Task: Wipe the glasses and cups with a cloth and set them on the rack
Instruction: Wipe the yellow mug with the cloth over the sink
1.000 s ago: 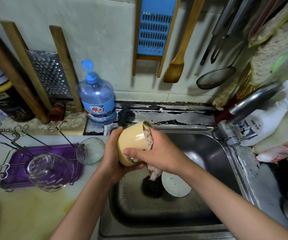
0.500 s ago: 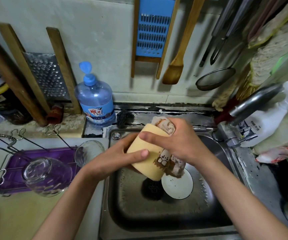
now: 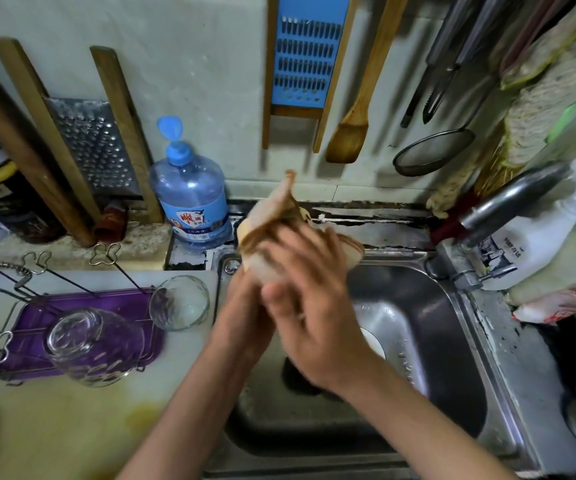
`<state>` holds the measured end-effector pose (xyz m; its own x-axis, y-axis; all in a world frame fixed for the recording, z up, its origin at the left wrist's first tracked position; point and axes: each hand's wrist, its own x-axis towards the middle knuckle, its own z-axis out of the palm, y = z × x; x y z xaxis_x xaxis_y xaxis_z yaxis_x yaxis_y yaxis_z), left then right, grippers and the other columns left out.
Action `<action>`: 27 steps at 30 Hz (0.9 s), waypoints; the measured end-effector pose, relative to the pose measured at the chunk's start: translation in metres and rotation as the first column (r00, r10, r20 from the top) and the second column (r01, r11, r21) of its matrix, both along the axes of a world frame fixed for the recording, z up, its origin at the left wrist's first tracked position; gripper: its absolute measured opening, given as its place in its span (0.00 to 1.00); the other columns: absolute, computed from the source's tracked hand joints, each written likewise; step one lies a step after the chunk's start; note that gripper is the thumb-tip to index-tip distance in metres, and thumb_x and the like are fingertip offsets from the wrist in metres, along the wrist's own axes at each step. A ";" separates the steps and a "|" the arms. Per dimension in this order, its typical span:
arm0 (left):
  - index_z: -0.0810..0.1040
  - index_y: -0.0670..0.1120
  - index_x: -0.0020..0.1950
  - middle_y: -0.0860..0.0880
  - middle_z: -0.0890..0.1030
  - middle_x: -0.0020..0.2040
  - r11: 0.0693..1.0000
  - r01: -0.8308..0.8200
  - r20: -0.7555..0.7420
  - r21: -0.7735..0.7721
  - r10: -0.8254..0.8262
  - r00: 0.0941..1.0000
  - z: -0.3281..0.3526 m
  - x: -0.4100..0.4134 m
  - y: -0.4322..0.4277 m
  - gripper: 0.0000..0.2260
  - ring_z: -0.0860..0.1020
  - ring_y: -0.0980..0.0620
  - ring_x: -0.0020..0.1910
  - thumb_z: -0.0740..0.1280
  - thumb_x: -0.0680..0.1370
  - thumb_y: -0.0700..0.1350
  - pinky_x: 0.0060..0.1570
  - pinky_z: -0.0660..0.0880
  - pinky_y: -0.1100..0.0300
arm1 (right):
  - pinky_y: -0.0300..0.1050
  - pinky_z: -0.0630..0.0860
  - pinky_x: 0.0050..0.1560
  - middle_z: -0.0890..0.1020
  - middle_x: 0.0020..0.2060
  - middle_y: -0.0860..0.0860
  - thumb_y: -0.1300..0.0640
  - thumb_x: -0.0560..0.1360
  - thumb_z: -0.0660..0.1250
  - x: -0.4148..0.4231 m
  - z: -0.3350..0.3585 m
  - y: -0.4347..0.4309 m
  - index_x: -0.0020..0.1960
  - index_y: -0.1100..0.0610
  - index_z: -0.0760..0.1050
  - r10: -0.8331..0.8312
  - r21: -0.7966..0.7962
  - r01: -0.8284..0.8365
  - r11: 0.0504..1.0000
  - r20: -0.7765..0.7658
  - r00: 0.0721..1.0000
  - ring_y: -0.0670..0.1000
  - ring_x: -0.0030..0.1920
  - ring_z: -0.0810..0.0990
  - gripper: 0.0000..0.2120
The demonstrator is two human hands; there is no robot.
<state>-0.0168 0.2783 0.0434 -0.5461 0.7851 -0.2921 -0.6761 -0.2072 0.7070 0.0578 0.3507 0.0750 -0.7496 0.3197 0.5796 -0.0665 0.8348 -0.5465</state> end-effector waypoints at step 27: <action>0.72 0.45 0.63 0.43 0.84 0.55 0.976 0.011 -0.317 -0.219 -0.082 0.945 0.007 -0.001 -0.001 0.43 0.84 0.48 0.50 0.78 0.54 0.63 0.44 0.80 0.58 | 0.41 0.69 0.36 0.73 0.26 0.48 0.37 0.78 0.57 -0.007 0.000 0.051 0.32 0.59 0.68 -0.430 -0.491 0.529 0.692 0.308 0.849 0.48 0.33 0.73 0.28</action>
<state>-0.0179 0.2774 0.0508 -0.6031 0.7510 -0.2687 -0.4098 -0.0027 0.9122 0.0505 0.4014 0.0754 -0.4683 0.8795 0.0848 0.3858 0.2899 -0.8758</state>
